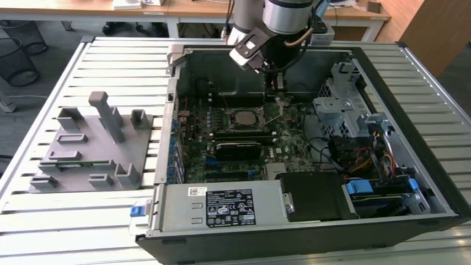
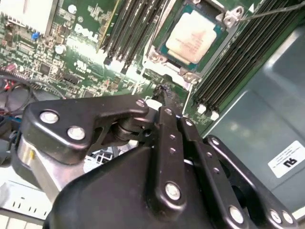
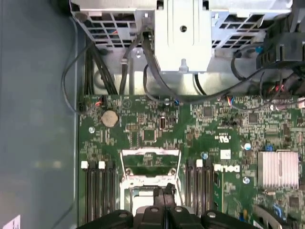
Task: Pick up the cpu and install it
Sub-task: 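Close the cpu cover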
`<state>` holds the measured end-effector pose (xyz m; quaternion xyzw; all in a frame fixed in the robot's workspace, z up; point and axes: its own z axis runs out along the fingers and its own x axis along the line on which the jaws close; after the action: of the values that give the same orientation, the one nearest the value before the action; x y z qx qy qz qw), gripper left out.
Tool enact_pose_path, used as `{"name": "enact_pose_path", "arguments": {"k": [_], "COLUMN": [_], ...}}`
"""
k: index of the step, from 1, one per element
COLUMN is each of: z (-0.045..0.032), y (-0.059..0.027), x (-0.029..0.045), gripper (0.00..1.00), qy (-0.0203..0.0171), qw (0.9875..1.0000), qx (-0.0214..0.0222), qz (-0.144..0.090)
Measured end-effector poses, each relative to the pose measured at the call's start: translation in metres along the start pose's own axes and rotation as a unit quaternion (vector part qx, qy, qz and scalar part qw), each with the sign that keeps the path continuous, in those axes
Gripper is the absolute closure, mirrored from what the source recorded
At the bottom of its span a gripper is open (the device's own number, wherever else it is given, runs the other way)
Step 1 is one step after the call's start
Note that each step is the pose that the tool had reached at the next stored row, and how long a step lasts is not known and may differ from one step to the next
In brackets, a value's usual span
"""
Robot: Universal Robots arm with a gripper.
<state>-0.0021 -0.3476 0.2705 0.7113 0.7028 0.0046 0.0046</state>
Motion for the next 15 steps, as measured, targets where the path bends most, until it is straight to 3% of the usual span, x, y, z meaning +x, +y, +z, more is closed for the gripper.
{"name": "enact_pose_path", "arguments": {"k": [15], "z": [0.0024], "y": [0.0226], "x": [0.0003], "gripper": [0.89], "qy": [0.0001], "qw": [1.0], "qx": [0.0017], "qz": [-0.001]}}
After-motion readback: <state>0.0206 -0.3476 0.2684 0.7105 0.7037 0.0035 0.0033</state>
